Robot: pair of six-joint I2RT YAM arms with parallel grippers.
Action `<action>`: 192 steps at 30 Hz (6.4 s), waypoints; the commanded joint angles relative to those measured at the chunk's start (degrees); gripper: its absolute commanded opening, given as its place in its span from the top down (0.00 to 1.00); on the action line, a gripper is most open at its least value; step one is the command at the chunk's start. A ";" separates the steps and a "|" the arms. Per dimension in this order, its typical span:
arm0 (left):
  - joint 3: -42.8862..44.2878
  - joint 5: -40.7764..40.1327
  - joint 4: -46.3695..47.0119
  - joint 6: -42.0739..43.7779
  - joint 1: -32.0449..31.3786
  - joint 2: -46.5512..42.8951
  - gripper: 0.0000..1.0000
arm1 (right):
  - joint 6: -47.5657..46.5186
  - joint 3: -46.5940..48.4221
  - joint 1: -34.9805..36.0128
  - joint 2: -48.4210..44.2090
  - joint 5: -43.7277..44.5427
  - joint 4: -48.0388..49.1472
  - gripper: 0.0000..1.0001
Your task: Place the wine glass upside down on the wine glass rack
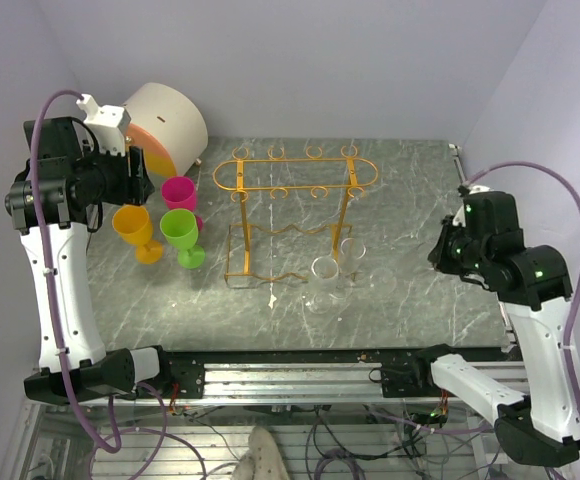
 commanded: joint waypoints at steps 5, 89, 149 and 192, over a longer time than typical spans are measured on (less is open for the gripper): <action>5.54 -8.15 6.41 -10.83 -0.43 0.96 0.32 | 0.31 12.70 0.05 -1.41 25.05 13.85 1.00; -2.70 9.73 74.22 -96.18 -21.71 14.32 0.45 | -42.55 2.09 48.04 35.79 32.13 129.67 1.00; 7.76 11.56 62.36 -44.90 -17.09 12.92 0.93 | -37.09 -4.58 48.05 24.48 26.91 110.72 0.31; -15.53 48.39 129.68 -42.01 -6.46 33.06 0.93 | -30.55 -19.25 48.08 4.06 41.81 98.06 0.35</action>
